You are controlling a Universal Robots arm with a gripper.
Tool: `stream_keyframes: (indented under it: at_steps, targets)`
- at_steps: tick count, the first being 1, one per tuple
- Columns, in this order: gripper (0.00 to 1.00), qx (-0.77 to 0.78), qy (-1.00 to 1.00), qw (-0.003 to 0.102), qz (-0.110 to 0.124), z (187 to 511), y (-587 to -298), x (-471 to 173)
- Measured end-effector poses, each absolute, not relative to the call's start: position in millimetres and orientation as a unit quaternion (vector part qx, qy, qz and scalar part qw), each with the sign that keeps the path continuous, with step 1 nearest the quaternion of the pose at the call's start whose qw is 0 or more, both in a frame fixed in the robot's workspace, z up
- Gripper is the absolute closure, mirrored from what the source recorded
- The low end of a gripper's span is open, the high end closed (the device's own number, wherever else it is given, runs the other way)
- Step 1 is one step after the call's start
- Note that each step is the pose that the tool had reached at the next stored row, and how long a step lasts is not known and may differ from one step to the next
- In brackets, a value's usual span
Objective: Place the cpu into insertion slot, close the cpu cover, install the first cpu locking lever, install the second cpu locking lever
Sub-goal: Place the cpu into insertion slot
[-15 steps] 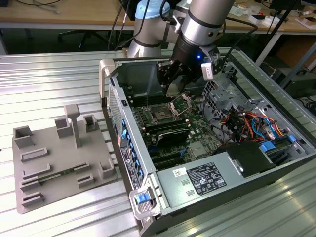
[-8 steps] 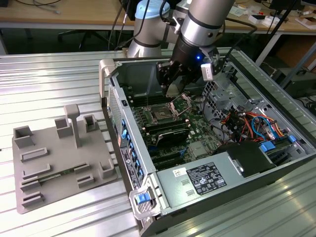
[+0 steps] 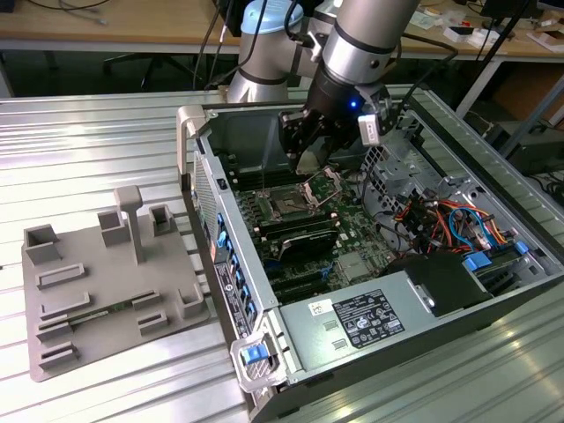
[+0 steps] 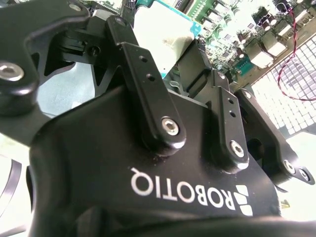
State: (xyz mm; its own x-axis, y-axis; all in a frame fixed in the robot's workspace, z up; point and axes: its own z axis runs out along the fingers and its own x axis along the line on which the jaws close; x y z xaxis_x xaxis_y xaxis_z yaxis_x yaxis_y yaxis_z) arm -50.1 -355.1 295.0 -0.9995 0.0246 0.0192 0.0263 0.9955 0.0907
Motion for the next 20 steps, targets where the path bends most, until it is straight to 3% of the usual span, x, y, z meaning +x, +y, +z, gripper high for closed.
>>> stream_keyframes:
  at_steps: [20]
  targets:
    - [0.45,-0.013,-0.999,0.009,-0.046,287.9,-355.1,-50.1]
